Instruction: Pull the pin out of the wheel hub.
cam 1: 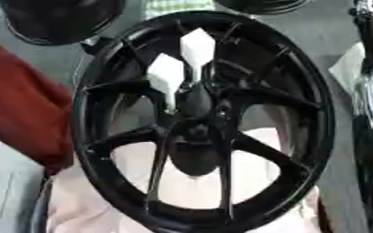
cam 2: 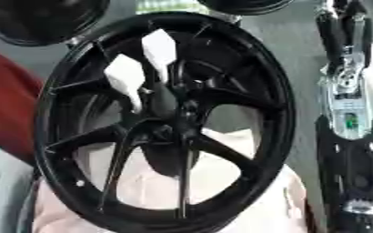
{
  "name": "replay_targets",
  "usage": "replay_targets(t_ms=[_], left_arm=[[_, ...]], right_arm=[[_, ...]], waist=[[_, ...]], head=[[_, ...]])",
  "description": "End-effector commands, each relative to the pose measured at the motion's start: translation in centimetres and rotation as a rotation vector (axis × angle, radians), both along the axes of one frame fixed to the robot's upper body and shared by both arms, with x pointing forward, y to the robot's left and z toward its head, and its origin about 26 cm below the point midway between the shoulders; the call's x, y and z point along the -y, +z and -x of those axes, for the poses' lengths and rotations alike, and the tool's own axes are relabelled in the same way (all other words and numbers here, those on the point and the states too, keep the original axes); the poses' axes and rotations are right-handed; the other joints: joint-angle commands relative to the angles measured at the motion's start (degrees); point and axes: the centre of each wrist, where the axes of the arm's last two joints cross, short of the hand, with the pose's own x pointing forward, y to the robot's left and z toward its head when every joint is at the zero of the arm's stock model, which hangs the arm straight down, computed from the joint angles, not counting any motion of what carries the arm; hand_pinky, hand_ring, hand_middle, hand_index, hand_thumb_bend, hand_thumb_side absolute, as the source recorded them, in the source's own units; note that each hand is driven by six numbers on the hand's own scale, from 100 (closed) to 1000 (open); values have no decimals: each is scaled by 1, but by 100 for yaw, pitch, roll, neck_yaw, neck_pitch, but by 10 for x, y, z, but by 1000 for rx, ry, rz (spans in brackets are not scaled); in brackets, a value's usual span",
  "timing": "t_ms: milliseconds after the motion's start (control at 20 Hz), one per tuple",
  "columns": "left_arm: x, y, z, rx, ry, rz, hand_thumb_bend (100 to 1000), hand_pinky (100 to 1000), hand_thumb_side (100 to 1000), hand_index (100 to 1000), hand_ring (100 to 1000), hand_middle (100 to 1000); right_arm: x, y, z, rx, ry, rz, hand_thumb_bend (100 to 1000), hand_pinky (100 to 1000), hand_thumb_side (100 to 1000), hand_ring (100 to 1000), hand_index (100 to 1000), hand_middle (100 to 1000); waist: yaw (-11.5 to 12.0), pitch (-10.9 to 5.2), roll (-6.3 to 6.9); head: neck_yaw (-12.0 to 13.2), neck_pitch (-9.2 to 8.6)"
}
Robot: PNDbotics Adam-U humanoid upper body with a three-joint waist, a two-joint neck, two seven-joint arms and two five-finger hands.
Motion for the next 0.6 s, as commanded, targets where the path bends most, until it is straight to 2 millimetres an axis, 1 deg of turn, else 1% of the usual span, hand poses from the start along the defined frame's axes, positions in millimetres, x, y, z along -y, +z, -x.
replay_targets(t_ms=[50,200,250,300,400,600], left_arm=[[-3,14,1,45,3,-40,100,647,757,716,613,513],[-6,27,1,87,7,-80,100,648,736,717,613,514],[-8,33,2,103,8,-106,100,648,811,718,614,515],[-10,39,2,122,8,-135,100,649,713,718,614,516],[-15,54,5,166,9,-201,100,651,683,720,615,519],[-22,90,12,255,-7,-396,100,658,627,727,621,529]], right_arm=[[3,18,4,46,-11,33,100,847,599,743,733,684],[6,22,5,64,-11,30,100,847,603,742,733,683],[7,24,5,72,-10,28,100,847,602,742,733,683],[8,26,5,78,-11,29,100,846,601,742,733,683],[12,29,6,81,-17,38,100,847,600,744,733,683],[20,33,8,88,-25,49,100,848,597,744,733,683]], waist=[[-25,-243,-85],[-57,-168,-86],[-66,-142,-77],[-71,-115,-65],[-69,-62,-43],[-78,16,-18]], head=[[9,-118],[-4,-191],[23,-204],[46,-214],[72,-227],[69,-238]])
